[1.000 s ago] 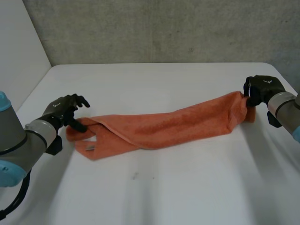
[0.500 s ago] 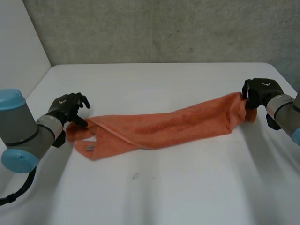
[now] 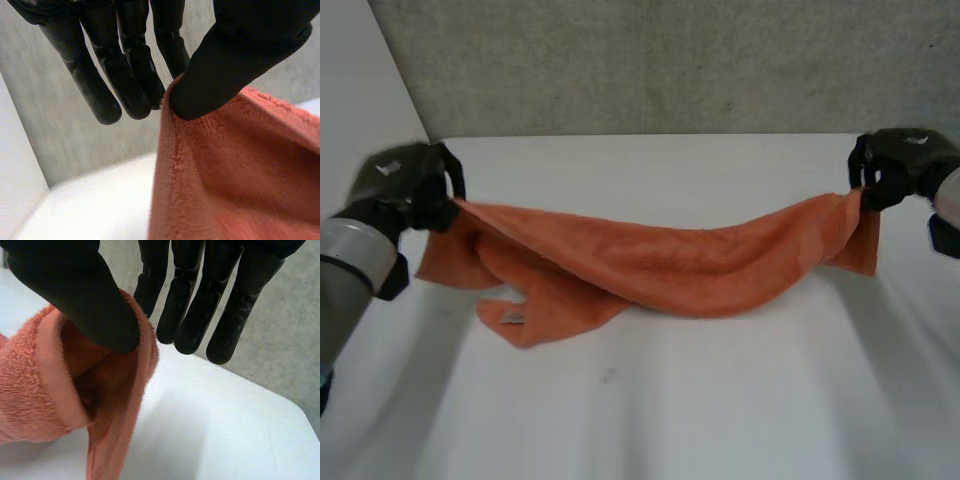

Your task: Fold the laundry

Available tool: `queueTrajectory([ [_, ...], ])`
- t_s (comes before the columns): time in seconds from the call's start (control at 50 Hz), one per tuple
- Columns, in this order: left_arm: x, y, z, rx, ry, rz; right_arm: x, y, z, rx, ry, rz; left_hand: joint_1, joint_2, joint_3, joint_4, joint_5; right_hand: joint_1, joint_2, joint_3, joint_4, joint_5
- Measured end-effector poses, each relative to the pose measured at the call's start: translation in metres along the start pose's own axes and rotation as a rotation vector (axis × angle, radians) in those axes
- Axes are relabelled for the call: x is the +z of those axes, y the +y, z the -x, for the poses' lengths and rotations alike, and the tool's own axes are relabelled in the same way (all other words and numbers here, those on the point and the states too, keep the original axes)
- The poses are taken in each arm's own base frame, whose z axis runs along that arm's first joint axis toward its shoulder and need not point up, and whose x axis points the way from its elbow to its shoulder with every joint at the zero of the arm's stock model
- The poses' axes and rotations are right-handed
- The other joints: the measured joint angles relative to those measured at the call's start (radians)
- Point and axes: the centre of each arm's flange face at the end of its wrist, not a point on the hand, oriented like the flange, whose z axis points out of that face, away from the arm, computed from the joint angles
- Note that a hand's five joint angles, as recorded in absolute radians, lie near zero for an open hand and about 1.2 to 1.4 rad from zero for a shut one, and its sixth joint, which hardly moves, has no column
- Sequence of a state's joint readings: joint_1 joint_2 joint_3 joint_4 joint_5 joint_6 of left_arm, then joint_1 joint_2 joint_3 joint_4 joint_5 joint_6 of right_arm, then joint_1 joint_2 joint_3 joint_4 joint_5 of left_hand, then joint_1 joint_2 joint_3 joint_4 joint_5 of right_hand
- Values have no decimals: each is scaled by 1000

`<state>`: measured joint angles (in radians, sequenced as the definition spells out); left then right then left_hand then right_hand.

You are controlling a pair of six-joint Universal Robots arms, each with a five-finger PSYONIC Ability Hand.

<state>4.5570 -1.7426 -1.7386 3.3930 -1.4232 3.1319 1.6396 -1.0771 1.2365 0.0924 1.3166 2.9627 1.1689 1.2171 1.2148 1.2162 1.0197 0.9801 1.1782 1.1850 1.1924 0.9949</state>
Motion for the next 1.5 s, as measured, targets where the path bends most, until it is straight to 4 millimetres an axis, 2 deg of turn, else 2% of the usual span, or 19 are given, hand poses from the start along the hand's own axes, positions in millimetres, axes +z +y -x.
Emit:
queueTrajectory([
  [0.02,-15,-18,-2,5,1,-56,-25,-20,4,-8,-53,11,0,0,0,0,0,0,0,0,0,0],
  [0.04,-15,-18,-2,5,1,-56,-25,-20,4,-8,-53,11,0,0,0,0,0,0,0,0,0,0],
  [0.06,-32,-41,-4,13,1,-131,-41,-36,0,-14,-69,0,0,0,0,0,0,0,0,0,0,0],
  [0.1,-45,-58,-5,19,-1,-194,-63,-59,-10,-23,-68,-37,0,1,0,0,0,0,0,0,0,0],
  [0.18,-57,-77,-5,25,-6,-259,-80,-85,-20,-44,-58,-106,4,1,0,0,0,0,0,0,0,0],
  [0.28,-59,-84,-3,28,-13,-277,-76,-97,-30,-56,-51,-143,4,1,0,0,0,0,0,0,0,0],
  [0.44,-35,-47,-2,12,-6,-142,-21,-62,-43,-23,-52,-51,4,1,0,0,0,0,0,0,0,0],
  [0.5,-18,-15,-7,3,14,-34,17,-26,-45,-16,-31,28,4,1,0,0,0,0,0,0,0,0],
  [0.62,2,20,-14,-4,38,74,55,17,-41,-37,8,109,4,1,0,0,0,-10,-25,-26,-24,-17],
  [0.68,12,33,-15,-6,38,107,70,36,-35,-56,26,140,4,1,0,0,0,-416,-468,-464,-469,-429],
  [0.72,15,37,-14,-6,34,113,72,40,-32,-61,32,144,4,1,0,0,0,-416,-468,-464,-469,-429],
  [0.74,17,38,-14,-6,32,115,73,40,-30,-64,35,144,4,1,0,0,0,-704,-823,-819,-812,-772],
  [0.78,19,39,-13,-5,27,117,72,39,-28,-67,39,141,4,1,0,0,0,-761,-928,-929,-935,-893],
  [0.86,24,38,-12,-4,14,111,57,20,-23,-75,52,109,4,1,0,1,0,-769,-956,-971,-959,-922],
  [0.96,24,37,-10,-5,8,105,21,-5,-18,-90,59,45,4,1,0,0,0,-769,-956,-971,-959,-922],
  [1.04,24,37,-10,-5,7,105,-1,-5,-11,-96,43,32,4,1,0,1,0,-769,-955,-969,-959,-922],
  [1.24,21,38,-10,-6,8,110,-70,31,24,-86,-67,65,4,1,0,1,0,-751,-893,-900,-910,-874],
  [1.4,20,38,-10,-10,8,113,-90,57,40,-68,-129,94,4,1,0,0,0,-589,-726,-726,-735,-727],
  [1.5,20,38,-10,-11,8,113,-87,77,48,-45,-186,147,4,1,0,0,0,-505,-624,-631,-636,-635],
])
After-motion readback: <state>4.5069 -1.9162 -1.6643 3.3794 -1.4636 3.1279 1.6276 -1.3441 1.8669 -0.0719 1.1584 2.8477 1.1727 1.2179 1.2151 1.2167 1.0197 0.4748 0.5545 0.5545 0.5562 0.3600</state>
